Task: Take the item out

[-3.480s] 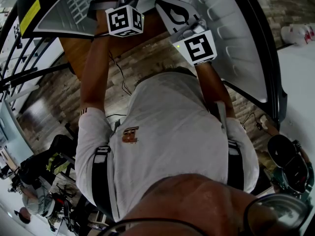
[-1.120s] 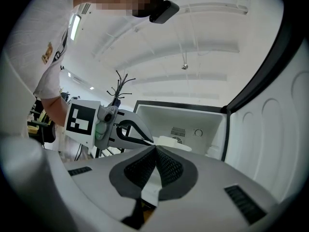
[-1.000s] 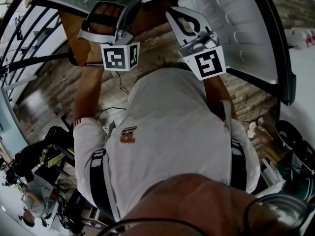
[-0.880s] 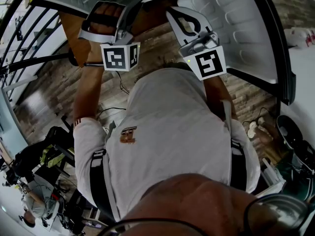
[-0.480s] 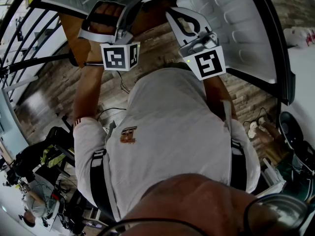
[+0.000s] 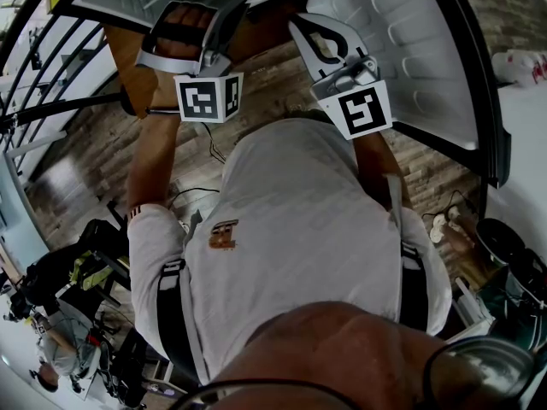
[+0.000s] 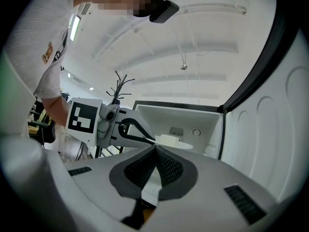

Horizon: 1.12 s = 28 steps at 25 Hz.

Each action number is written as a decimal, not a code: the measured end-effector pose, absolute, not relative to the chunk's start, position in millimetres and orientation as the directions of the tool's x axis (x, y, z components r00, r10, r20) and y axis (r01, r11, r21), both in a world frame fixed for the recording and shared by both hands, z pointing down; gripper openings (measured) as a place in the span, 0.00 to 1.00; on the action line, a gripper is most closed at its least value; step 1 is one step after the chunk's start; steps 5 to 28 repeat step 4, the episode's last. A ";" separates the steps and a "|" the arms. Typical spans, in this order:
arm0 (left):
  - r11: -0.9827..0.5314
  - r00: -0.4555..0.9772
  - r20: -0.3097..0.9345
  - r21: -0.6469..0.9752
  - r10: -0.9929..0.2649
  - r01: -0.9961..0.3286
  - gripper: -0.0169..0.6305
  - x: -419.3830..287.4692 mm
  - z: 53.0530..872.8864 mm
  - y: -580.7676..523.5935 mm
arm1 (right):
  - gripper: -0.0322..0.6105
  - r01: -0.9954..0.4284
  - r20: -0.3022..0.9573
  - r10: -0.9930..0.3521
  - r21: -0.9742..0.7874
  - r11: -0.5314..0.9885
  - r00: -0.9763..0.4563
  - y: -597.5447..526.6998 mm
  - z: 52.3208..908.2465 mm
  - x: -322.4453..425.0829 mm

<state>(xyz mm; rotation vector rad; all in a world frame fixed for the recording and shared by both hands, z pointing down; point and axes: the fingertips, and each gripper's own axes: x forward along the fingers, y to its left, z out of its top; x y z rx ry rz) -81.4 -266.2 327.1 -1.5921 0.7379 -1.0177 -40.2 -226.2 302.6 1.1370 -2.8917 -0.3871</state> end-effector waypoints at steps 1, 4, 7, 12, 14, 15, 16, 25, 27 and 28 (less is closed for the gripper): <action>-0.251 0.446 0.241 -0.967 -0.862 0.038 0.07 -81.8 327.6 -267.0 | 0.10 -0.669 -0.081 -0.671 0.233 0.706 -0.737 -227.0 303.2 -40.8; -0.250 0.445 0.240 -0.968 -0.863 0.037 0.07 -83.2 328.9 -269.5 | 0.10 -0.669 -0.085 -0.670 0.233 0.706 -0.738 -229.5 304.5 -42.6; -0.250 0.445 0.240 -0.968 -0.863 0.037 0.07 -83.2 328.9 -269.5 | 0.10 -0.669 -0.085 -0.670 0.233 0.706 -0.738 -229.5 304.5 -42.6; -0.250 0.445 0.240 -0.968 -0.863 0.037 0.07 -83.2 328.9 -269.5 | 0.10 -0.669 -0.085 -0.670 0.233 0.706 -0.738 -229.5 304.5 -42.6; -0.250 0.445 0.240 -0.968 -0.863 0.037 0.07 -83.2 328.9 -269.5 | 0.10 -0.669 -0.085 -0.670 0.233 0.706 -0.738 -229.5 304.5 -42.6; -0.250 0.445 0.240 -0.968 -0.863 0.037 0.07 -83.2 328.9 -269.5 | 0.10 -0.669 -0.085 -0.670 0.233 0.706 -0.738 -229.5 304.5 -42.6; -0.250 0.445 0.240 -0.968 -0.863 0.037 0.07 -83.2 328.9 -269.5 | 0.10 -0.669 -0.085 -0.670 0.233 0.706 -0.738 -229.5 304.5 -42.6; -0.250 0.445 0.240 -0.968 -0.863 0.037 0.07 -83.2 328.9 -269.5 | 0.10 -0.669 -0.085 -0.670 0.233 0.706 -0.738 -229.5 304.5 -42.6; -0.250 0.445 0.240 -0.968 -0.863 0.037 0.07 -83.2 328.9 -269.5 | 0.10 -0.669 -0.085 -0.670 0.233 0.706 -0.738 -229.5 304.5 -42.6; -0.250 0.445 0.240 -0.968 -0.863 0.037 0.07 -83.2 328.9 -269.5 | 0.10 -0.669 -0.085 -0.670 0.233 0.706 -0.738 -229.5 304.5 -42.6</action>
